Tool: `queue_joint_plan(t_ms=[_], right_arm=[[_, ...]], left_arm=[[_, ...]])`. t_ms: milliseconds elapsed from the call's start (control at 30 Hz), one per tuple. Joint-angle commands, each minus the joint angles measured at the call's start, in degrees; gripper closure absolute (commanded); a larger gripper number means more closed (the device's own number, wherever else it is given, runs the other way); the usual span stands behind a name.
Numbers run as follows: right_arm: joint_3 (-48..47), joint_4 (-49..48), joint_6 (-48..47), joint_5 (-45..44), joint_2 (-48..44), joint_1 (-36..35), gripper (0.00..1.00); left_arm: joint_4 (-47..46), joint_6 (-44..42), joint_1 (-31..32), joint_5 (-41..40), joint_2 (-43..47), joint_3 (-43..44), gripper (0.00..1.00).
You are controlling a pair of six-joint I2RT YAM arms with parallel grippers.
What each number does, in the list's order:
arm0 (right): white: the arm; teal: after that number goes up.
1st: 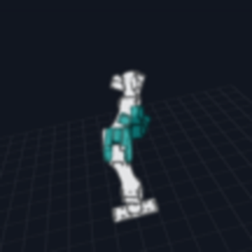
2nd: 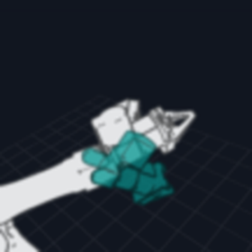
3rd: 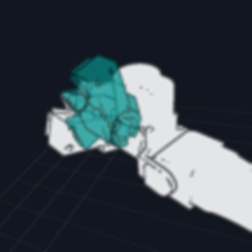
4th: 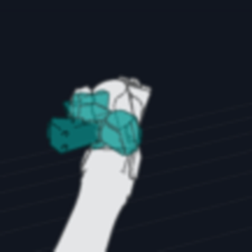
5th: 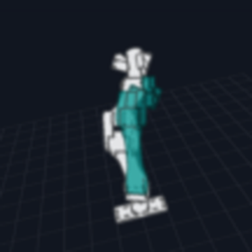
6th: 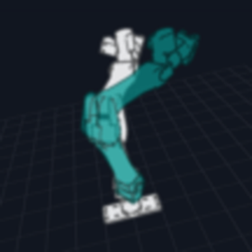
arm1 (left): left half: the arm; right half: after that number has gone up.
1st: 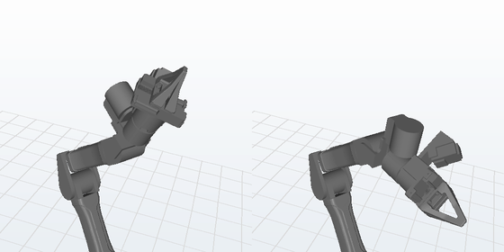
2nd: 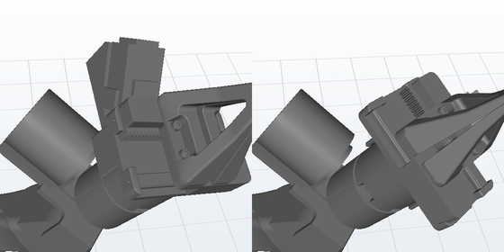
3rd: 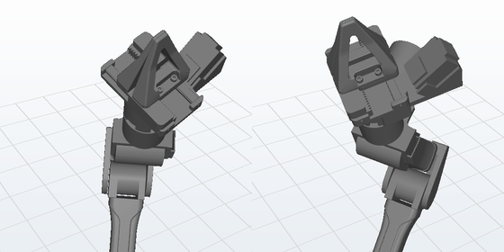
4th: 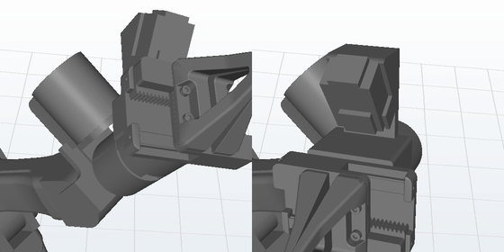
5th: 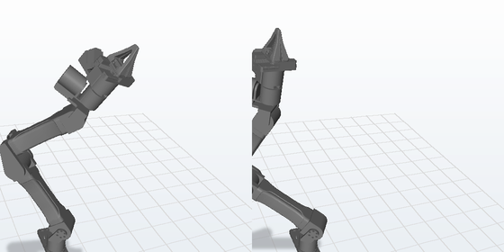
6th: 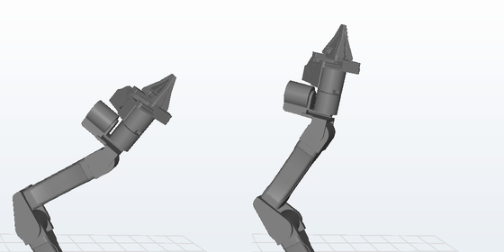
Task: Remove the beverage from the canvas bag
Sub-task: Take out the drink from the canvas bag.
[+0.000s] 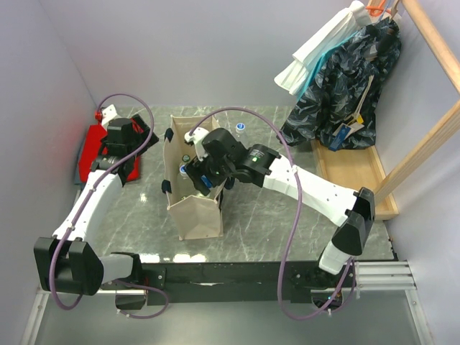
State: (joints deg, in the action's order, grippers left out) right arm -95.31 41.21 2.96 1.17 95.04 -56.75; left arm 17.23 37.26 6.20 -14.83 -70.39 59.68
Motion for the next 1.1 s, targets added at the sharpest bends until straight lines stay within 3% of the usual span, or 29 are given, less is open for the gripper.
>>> queue_joint_plan(t_ms=[0,200,500,1067], right_arm=[[-0.84,-3.32,-0.15,-4.68,-1.27,0.15,0.14],[-5.93,-2.64,-0.24,-6.44,2.24,1.38,0.14],[-11.30,0.36,0.12,-1.43,5.94,4.81,0.17],[-9.72,1.06,0.73,1.64,5.76,5.16,0.19]], left_arm=[[-1.06,-0.34,0.13,0.15,-0.80,0.88,0.04],[-0.97,-0.43,0.13,-0.11,-0.89,0.79,0.04],[0.43,-1.31,0.13,-0.90,-0.36,2.19,0.04],[1.22,-1.75,0.13,-0.38,0.43,3.25,0.04]])
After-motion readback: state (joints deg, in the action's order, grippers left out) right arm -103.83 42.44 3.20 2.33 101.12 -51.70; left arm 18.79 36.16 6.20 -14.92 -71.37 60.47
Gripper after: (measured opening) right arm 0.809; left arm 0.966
